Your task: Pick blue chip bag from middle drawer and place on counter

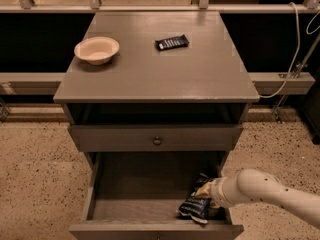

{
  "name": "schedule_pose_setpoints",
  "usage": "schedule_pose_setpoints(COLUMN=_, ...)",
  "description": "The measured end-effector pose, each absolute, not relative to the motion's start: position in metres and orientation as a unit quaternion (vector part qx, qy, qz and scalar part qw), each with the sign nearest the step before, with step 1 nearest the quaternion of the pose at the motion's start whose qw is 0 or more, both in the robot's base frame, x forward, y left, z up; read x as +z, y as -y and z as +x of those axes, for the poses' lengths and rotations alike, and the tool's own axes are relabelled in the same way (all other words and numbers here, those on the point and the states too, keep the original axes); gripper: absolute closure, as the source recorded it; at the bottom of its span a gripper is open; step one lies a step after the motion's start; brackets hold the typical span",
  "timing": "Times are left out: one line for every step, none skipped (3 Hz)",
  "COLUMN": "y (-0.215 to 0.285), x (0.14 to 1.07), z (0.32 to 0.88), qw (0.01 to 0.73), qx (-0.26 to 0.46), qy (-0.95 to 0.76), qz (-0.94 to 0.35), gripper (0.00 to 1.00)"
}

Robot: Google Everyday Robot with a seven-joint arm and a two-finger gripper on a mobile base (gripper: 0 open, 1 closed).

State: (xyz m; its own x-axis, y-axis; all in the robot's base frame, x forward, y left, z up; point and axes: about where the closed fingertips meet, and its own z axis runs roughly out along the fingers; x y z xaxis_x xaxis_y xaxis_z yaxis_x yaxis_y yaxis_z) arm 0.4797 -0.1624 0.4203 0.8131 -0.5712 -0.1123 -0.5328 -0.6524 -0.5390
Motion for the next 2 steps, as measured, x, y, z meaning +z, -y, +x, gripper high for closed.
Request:
schedule_pose_setpoints(y=0.161, x=0.478, z=0.466, qw=0.372, qx=-0.047, qy=-0.281, qz=-0.884, gripper=0.79)
schedule_pose_setpoints(y=0.161, x=0.546, z=0.446, qw=0.441, qx=-0.083, qy=-0.232, qz=-0.863, gripper=0.79)
